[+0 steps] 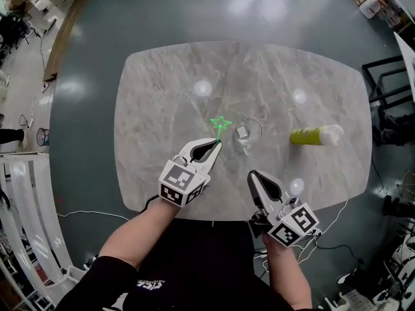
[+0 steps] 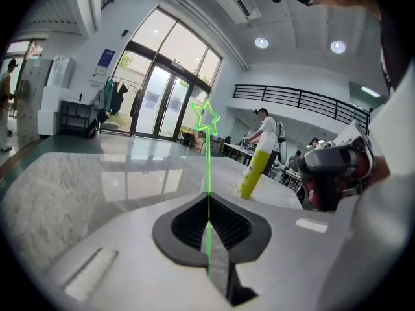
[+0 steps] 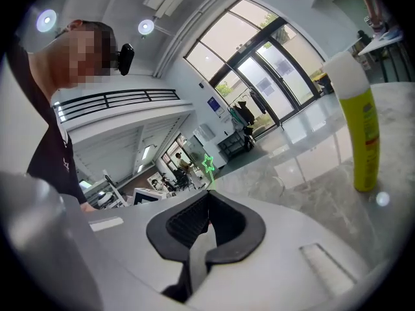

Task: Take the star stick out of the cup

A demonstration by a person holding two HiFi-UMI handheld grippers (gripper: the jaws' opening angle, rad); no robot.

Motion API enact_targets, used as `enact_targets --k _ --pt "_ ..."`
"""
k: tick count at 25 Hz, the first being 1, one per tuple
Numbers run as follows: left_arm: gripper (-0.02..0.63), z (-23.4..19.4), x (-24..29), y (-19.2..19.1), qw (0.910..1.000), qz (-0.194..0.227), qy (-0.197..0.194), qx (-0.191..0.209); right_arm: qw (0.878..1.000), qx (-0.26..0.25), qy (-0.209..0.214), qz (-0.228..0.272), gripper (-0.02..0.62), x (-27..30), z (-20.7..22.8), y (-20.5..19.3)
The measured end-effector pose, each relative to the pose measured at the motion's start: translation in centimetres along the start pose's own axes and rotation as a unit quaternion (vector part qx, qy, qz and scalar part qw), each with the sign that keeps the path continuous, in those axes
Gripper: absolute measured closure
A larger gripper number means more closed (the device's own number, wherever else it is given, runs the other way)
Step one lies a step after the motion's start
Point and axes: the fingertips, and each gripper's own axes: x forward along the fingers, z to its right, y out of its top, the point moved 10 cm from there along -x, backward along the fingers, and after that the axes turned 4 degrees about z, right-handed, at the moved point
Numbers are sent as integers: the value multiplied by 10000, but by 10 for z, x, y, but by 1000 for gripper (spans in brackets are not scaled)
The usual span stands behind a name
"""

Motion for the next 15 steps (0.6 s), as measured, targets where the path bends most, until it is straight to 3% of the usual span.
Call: enact_targets --k 11,15 --pt "600 -10 27 -17 9991 -268 221 -261 9999 39 -97 100 580 -14 -6 -7" --pt "595 -14 36 -20 9985 -450 256 -182 9998 33 -185 114 580 -22 -10 -4"
